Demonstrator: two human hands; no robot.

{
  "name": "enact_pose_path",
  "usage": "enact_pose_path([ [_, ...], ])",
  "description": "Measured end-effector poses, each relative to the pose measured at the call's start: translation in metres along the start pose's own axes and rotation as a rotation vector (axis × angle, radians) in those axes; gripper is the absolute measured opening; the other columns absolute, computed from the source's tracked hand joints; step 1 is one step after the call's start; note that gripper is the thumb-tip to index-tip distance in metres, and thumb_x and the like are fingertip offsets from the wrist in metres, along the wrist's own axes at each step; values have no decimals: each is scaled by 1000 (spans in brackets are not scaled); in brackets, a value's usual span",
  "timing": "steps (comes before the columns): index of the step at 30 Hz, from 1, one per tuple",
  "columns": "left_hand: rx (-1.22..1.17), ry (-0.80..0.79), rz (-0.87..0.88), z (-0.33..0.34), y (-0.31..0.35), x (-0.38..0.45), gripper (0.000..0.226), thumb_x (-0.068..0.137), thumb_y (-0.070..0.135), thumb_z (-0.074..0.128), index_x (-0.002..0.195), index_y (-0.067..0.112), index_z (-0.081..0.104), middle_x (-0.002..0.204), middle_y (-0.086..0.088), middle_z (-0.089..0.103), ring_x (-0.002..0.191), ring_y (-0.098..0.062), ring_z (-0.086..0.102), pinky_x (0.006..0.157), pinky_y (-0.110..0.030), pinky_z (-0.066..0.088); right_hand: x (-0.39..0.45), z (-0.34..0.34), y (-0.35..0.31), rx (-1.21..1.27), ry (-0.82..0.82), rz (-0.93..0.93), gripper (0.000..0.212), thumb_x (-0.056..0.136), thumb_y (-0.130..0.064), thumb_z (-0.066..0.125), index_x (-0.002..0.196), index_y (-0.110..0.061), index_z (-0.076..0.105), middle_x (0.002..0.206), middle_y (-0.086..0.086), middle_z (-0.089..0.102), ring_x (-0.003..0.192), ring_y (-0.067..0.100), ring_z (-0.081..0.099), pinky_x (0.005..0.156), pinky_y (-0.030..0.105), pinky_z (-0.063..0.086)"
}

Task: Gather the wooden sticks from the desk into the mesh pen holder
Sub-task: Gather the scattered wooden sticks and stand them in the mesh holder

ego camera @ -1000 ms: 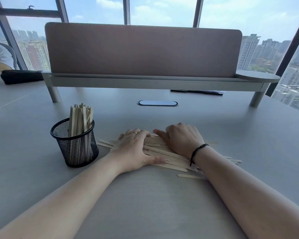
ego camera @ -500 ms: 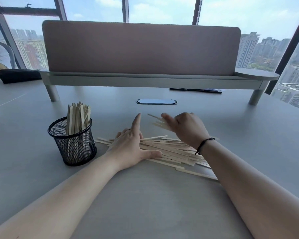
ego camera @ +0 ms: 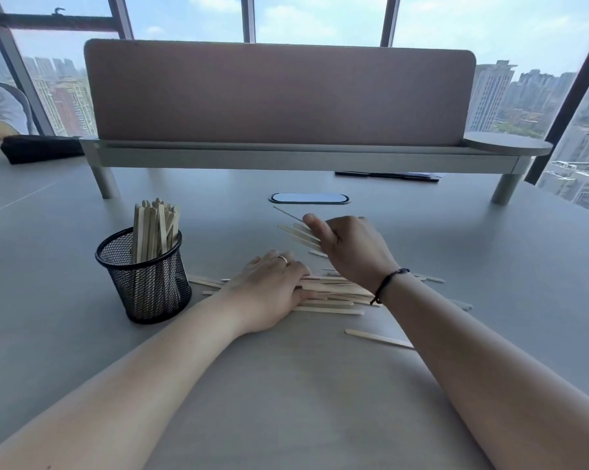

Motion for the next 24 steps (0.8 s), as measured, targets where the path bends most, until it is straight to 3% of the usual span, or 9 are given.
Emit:
enact_pose_path([
  [4,102,10,31,-3,10,-1,39,105,41,42,135,16,49,136,-6,48,129,-25,41,105,-38,36,0,-4,-12,7,21,-41,80,87,-78,28,50,-8,38,45,5,41,51,27,42,53,40,40],
  [8,109,44,46,-6,16,-2,32,104,31,42,129,13,50,131,-8,51,125,-27,46,103,-37,37,2,-15,-25,82,71,-44,73,86,-77,32,46,-16,25,41,0,25,46,20,25,50,40,33],
  [12,68,46,49,-8,17,-4,29,101,19,44,128,13,48,129,-9,52,124,-27,49,102,-34,37,5,-36,-29,345,186,92,67,95,-64,43,52,-17,23,47,-1,22,48,15,22,50,33,23],
  [15,33,40,36,-10,16,-7,29,100,13,43,129,11,46,130,-10,56,121,-28,51,96,-34,38,4,-47,-24,587,278,201,78,84,-78,37,49,-9,33,46,7,31,45,21,35,51,32,33],
  [18,19,26,10,-12,13,-10,27,100,11,42,127,11,42,123,-12,59,112,-30,55,89,-38,45,0,-44,-19,817,282,336,77,83,-80,37,47,-12,32,39,4,32,32,21,34,47,36,39],
  [22,48,47,-23,-14,10,-13,29,98,12,40,127,8,40,115,-17,62,101,-38,61,84,-44,50,-6,-37,-23,1040,221,402,69,92,-75,34,46,-24,21,42,-2,21,40,15,16,44,23,19],
  [24,68,93,-23,-16,9,-14,30,98,12,41,128,9,40,113,-16,63,99,-38,62,82,-45,52,-7,-36,-28,1083,206,386,66,93,-74,31,56,-21,15,48,1,17,49,18,11,47,26,11],
])
Point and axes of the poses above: each hand's wrist, its own x-axis towards the middle knuckle, its own z-axis out of the palm, y = z × x, the point moved 7 cm from there along x, towards the middle knuckle
